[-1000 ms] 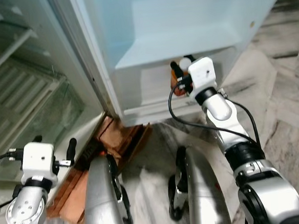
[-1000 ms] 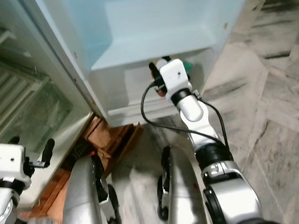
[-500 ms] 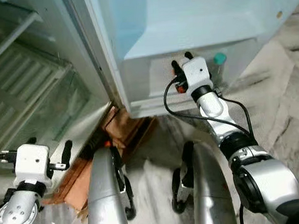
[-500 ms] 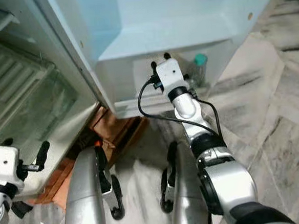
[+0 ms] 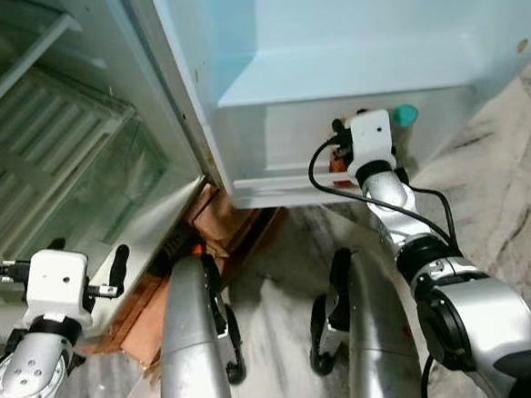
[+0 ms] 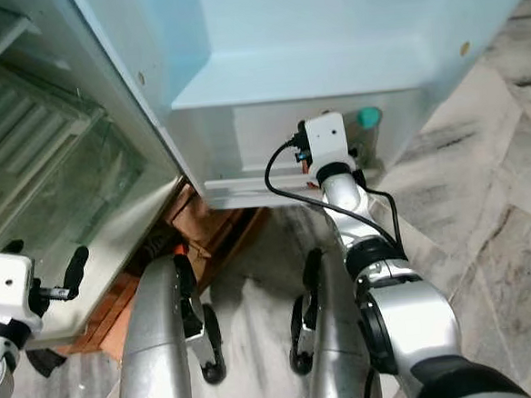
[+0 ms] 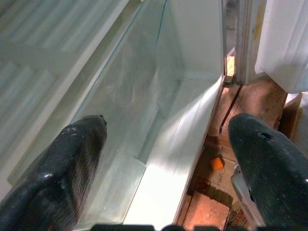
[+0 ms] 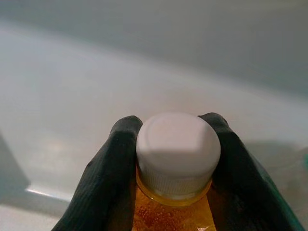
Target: Restocking fridge
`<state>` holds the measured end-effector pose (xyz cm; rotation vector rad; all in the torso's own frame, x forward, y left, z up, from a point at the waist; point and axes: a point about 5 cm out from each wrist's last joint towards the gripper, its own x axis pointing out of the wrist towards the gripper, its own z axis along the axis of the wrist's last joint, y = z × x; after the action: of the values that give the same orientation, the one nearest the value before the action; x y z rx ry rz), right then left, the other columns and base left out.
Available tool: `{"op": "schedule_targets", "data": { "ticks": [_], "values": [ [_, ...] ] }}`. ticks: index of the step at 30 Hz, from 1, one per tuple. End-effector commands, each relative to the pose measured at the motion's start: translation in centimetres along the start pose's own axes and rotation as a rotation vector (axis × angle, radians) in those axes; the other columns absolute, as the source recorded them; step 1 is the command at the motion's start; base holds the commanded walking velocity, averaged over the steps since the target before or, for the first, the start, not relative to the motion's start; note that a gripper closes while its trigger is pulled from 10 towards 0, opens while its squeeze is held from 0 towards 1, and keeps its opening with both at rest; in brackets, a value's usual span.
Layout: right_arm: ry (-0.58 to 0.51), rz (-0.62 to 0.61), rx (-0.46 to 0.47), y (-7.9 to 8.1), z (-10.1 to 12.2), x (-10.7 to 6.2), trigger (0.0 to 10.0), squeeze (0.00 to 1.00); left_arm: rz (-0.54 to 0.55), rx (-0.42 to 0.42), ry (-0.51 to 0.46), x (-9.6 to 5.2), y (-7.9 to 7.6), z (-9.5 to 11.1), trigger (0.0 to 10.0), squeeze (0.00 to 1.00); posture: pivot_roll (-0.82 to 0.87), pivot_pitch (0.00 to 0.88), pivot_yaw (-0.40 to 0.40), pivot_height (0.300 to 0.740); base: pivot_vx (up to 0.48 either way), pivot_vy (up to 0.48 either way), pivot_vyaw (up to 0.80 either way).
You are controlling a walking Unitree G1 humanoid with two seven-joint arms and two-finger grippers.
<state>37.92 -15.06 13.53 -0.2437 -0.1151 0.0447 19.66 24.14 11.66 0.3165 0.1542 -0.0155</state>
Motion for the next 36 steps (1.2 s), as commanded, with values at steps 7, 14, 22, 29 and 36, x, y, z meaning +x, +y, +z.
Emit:
{"op": "schedule_targets", "data": {
  "ticks": [7,14,22,29,36],
  "values": [
    [0.041,-0.096,0.013,-2.0,-0.7,-0.2,10.0,1.0,-0.026,0.009,0.028,0.1,-0.5,-0.4,10.0,0.0,0.3,0.336,0.031,0.531,0.0,0.0,0.0],
    [0.0,-0.117,0.015,-2.7,0.8,0.6,10.0,1.0,-0.033,0.001,0.026,0.6,-0.8,-0.4,10.0,0.0,0.3,0.317,0.018,0.531,0.0,0.0,0.0],
    [-0.082,-0.078,0.02,-2.1,2.8,1.5,10.0,1.0,-0.022,0.003,0.022,1.0,-0.7,-0.5,10.0,0.0,0.29,0.292,0.008,0.531,0.0,0.0,0.0],
    [-0.129,-0.058,0.035,-1.9,3.6,1.7,10.0,1.0,-0.02,-0.004,0.011,1.7,-0.9,-0.5,10.0,0.0,0.27,0.273,0.003,0.531,0.0,0.0,0.0],
    [-0.154,-0.026,0.038,-1.8,3.9,1.7,10.0,1.0,-0.013,-0.012,0.006,2.2,-1.1,-0.7,10.0,0.0,0.26,0.254,-0.006,0.531,0.0,0.0,0.0]
  ]
}}
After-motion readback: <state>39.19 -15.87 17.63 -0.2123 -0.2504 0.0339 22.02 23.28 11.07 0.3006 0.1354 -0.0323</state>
